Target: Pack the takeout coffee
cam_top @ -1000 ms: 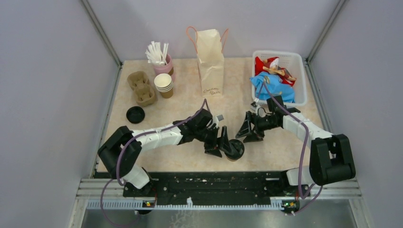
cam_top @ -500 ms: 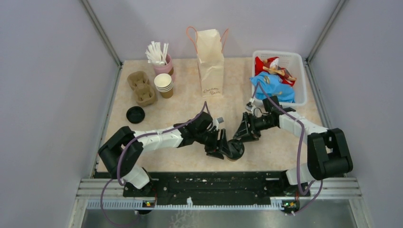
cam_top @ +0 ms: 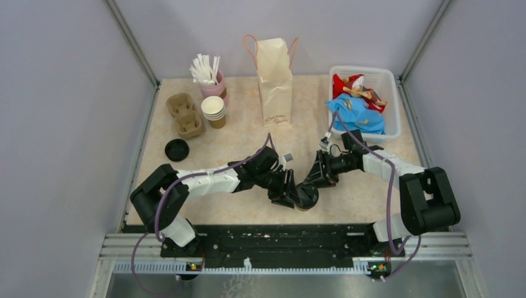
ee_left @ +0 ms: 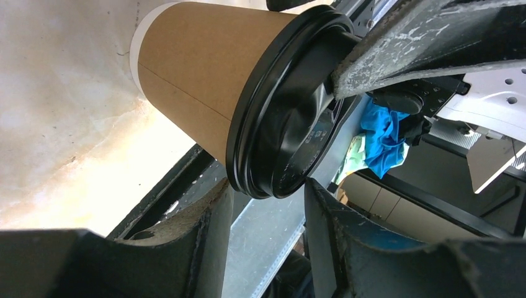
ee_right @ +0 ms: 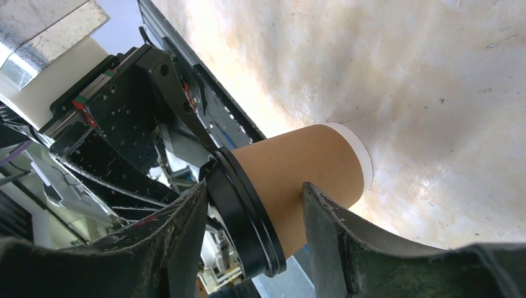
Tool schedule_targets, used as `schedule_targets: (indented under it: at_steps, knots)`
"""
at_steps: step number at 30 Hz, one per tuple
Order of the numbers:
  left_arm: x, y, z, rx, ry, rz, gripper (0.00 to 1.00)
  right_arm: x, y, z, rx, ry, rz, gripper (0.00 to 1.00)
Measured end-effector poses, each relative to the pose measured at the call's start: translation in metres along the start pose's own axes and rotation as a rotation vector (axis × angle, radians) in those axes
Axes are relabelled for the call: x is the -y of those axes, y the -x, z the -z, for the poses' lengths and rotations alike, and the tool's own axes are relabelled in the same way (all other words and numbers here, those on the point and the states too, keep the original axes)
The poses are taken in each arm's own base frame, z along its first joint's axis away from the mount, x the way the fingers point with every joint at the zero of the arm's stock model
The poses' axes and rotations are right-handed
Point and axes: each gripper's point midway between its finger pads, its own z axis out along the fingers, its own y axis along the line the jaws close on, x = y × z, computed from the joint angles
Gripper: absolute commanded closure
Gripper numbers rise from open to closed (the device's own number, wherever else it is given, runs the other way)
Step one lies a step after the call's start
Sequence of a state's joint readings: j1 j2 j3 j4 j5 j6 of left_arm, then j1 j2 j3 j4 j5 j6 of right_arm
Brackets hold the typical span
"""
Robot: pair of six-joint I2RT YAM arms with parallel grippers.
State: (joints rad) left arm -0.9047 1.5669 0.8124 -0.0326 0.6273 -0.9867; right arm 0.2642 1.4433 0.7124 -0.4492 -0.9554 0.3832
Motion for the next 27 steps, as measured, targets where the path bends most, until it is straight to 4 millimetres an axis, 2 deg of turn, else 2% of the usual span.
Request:
schedule_targets:
  at_steps: [12, 17, 19, 21, 24, 27]
  knots:
    - [-0.001, 0.0, -0.001, 0.003, -0.007, -0.018, 0.52, 0.011, 0.0, 0.001, 0.047, 0.063, -0.075, 0.48]
    - [0.001, 0.002, 0.0, 0.006, 0.0, -0.03, 0.43, 0.007, 0.002, 0.006, 0.059, 0.034, -0.085, 0.39]
    - [0.001, 0.004, 0.001, 0.009, 0.019, -0.04, 0.36, 0.007, 0.007, 0.01, 0.077, -0.01, -0.084, 0.35]
    - [0.002, 0.009, 0.001, 0.015, 0.042, -0.047, 0.32, 0.002, 0.015, 0.017, 0.1, -0.039, -0.067, 0.29]
    - [0.008, 0.017, 0.0, 0.025, 0.056, -0.055, 0.31, -0.007, 0.021, 0.025, 0.124, -0.061, -0.032, 0.23]
    - [0.017, 0.027, 0.003, 0.049, 0.048, -0.063, 0.33, -0.009, 0.016, 0.029, 0.127, -0.071, -0.019, 0.22]
